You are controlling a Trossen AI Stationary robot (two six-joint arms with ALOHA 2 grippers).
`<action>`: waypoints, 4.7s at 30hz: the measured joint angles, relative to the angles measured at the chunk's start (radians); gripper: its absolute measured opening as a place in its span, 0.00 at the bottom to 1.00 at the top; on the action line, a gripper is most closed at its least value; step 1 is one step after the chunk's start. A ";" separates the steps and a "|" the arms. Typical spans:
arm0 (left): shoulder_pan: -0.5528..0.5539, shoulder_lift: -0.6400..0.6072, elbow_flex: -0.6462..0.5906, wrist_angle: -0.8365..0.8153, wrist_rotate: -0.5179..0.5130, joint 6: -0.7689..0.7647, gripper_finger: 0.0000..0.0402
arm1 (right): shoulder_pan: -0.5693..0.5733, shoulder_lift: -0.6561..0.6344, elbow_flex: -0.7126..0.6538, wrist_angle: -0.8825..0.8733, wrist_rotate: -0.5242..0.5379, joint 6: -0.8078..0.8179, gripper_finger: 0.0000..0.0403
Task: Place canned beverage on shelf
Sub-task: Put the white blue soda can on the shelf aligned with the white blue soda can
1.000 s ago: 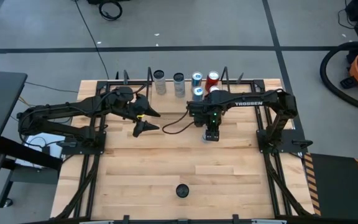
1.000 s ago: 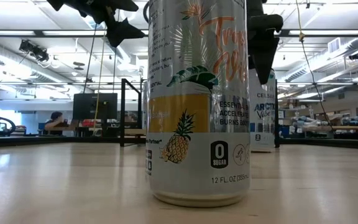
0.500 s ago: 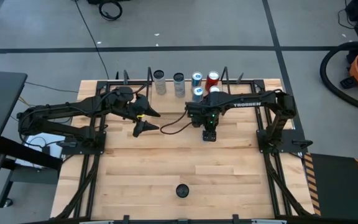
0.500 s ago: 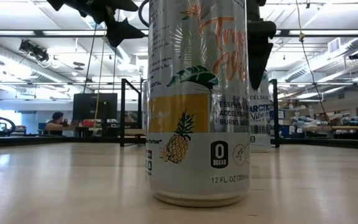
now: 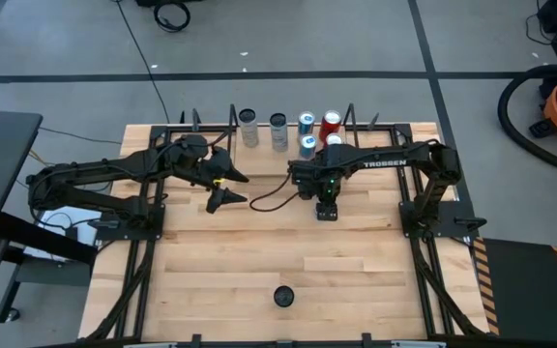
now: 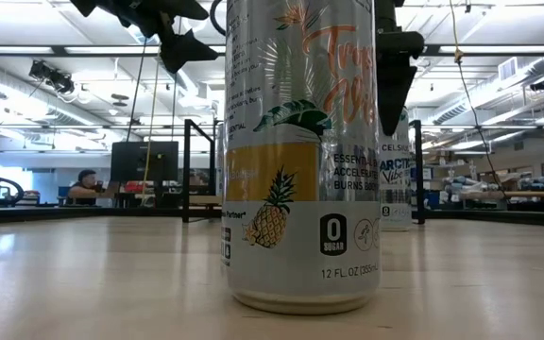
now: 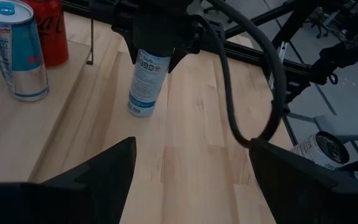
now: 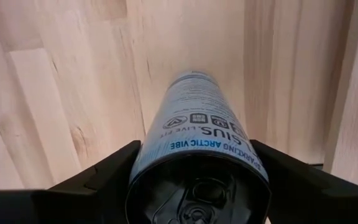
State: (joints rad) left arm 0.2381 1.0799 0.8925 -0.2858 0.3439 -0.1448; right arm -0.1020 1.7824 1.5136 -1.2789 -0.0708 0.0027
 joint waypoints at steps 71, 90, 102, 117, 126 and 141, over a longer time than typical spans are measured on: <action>0.000 0.000 0.000 0.003 -0.063 -0.026 0.78 | -0.250 0.196 0.502 0.117 0.039 -0.411 0.68; 0.000 0.000 0.000 0.000 -0.064 -0.023 0.78 | -0.275 0.255 0.505 0.078 0.066 -0.422 0.68; 0.000 0.000 0.000 -0.002 -0.064 -0.024 0.78 | -0.296 0.257 0.505 0.079 0.043 -0.414 0.73; 0.000 0.000 0.000 -0.004 -0.064 -0.024 0.78 | -0.292 0.264 0.512 0.084 0.059 -0.414 0.74; 0.000 0.000 0.000 -0.005 -0.063 -0.024 0.78 | -0.287 0.264 0.595 0.075 0.029 -0.398 0.74; 0.000 0.000 0.000 -0.005 -0.063 -0.024 0.78 | -0.298 0.263 0.579 0.096 -0.034 -0.372 0.74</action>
State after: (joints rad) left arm 0.2382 1.0801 0.8925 -0.2903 0.2806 -0.1692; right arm -0.4000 2.0453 2.0926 -1.1832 -0.1047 -0.3691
